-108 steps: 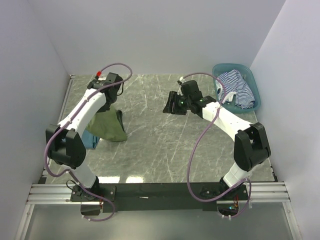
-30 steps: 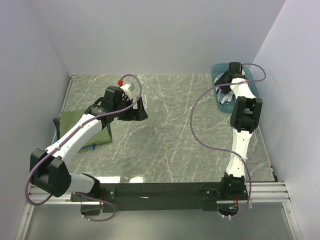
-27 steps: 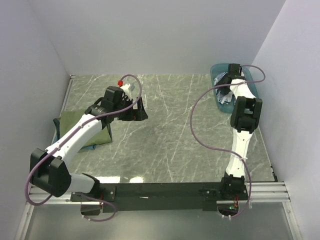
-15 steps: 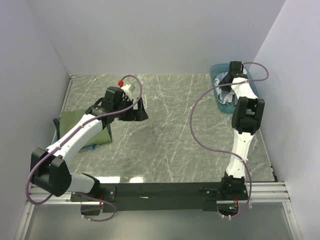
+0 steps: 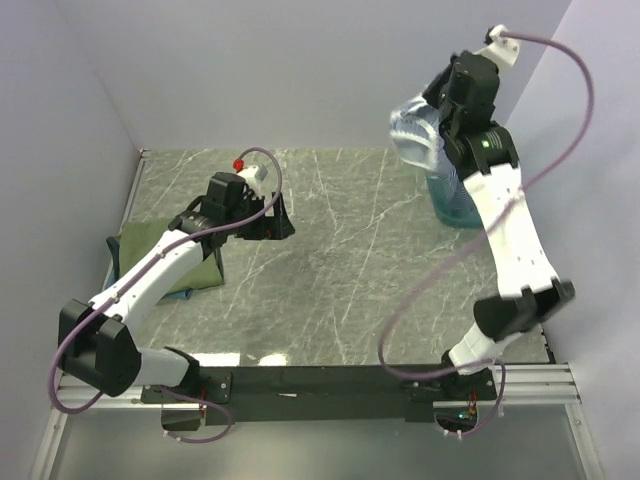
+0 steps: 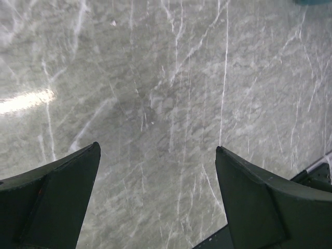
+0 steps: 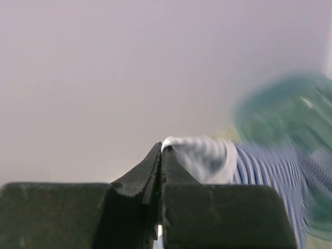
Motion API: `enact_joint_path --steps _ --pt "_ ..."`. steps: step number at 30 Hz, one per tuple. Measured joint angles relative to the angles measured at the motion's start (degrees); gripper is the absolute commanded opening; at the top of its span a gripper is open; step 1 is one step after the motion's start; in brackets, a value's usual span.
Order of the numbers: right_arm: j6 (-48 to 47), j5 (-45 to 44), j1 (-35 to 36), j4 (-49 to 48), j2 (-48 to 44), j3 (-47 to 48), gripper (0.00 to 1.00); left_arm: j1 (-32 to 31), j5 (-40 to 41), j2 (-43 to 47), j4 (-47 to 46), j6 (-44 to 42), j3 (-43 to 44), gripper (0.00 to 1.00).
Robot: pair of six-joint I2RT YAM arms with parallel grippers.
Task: Fold and stack the tank tops
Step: Move the tank top to the center of the board
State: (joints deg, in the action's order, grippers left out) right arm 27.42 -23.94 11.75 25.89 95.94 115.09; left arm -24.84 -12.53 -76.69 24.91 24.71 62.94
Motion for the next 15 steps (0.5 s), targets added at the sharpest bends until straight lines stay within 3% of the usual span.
enact_joint_path --steps 7,15 --pt "-8.5 -5.3 16.2 -2.6 -11.6 8.3 0.0 0.3 4.4 5.4 -0.3 1.2 -1.0 0.93" --pt "-8.5 -1.1 21.1 -3.1 -20.9 6.4 0.0 0.7 9.6 13.9 -1.4 3.8 -1.1 0.91"
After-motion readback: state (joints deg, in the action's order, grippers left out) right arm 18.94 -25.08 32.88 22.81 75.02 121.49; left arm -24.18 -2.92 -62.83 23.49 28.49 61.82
